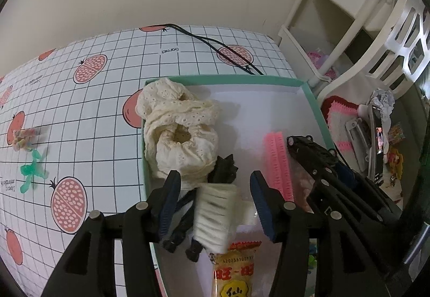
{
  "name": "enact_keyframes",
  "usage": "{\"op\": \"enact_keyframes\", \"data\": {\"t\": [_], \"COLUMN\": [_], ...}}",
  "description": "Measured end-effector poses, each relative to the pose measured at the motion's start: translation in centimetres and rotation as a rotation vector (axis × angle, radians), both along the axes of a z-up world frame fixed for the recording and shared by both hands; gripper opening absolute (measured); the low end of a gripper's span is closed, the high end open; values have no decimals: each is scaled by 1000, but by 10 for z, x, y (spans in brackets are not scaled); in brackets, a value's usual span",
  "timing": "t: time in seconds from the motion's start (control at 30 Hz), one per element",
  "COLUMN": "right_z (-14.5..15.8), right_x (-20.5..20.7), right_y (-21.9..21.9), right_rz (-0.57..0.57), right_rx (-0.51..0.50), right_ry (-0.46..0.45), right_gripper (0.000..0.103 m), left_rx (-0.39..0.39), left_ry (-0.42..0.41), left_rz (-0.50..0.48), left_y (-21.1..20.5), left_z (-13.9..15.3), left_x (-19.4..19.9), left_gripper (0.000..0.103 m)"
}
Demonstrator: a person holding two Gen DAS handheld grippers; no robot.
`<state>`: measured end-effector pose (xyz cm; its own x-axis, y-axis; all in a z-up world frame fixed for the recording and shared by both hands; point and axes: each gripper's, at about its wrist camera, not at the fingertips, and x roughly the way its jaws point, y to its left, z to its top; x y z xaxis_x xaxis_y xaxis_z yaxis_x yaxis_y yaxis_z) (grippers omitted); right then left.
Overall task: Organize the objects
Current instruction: 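Open the left gripper over the box while right releases the black car, then move both grippers out of the box toward the fuzzy hair tie and green figure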
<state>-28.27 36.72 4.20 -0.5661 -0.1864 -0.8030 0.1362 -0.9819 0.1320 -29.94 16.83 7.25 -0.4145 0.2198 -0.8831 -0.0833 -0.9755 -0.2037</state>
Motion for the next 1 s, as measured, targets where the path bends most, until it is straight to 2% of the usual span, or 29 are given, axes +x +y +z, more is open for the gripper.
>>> {"op": "enact_keyframes", "data": {"t": [0.37,0.53,0.67,1.0], "right_z": [13,20,20,7], "right_x": [3,6,8,7], "right_y": [-10,-15,-18,-23], "right_rz": [24,34,42,65], "right_rx": [12,10,25,52], "right_ry": [17,14,7,-44], "right_gripper": [39,39,39,39], "left_rx": [9,13,7,-10], "left_ry": [30,43,36,11], "left_rz": [-2,58,104,119], "left_y": [-11,-33,-50,-62], "left_z": [22,28,27,18], "left_x": [3,4,2,0], "left_gripper": [60,60,60,60]}}
